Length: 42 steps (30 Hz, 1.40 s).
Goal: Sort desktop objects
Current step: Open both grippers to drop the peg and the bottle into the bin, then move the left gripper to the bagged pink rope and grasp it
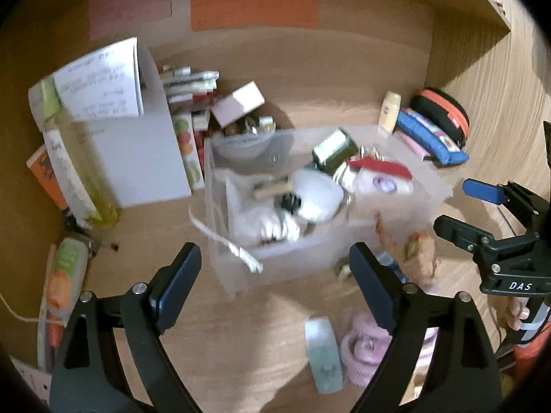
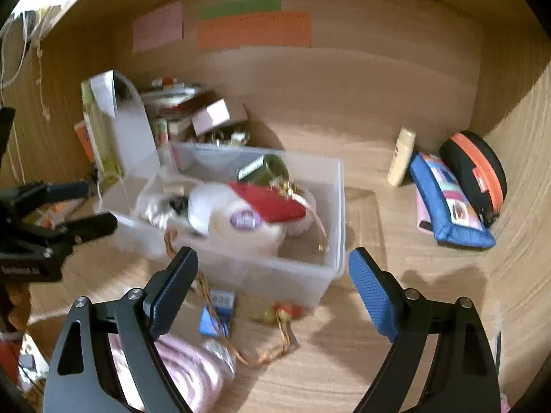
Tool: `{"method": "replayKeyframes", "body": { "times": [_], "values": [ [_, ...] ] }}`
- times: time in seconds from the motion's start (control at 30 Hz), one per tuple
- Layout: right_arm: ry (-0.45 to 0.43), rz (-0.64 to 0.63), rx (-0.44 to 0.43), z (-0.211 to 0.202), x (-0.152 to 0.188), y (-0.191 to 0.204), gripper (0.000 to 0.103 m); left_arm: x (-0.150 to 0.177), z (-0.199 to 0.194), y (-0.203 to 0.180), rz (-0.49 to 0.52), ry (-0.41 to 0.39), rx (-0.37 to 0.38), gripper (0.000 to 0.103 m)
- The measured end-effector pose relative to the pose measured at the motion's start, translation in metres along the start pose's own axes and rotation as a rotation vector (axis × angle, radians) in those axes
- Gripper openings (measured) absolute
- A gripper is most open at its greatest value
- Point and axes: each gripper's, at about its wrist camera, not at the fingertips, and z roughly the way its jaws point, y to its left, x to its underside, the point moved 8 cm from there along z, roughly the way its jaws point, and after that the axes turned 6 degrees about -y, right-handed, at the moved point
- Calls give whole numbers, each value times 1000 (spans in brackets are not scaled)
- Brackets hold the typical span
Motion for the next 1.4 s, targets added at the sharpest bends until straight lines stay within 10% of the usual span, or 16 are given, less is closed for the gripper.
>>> {"method": "replayKeyframes", "body": {
  "times": [0.57, 1.4],
  "values": [
    [82, 73, 45, -17, 52, -36, 88, 91, -21, -33, 166, 180, 57, 89],
    [126, 118, 52, -14, 66, -68, 88, 72, 45, -135, 354, 284, 308, 97]
  ]
}}
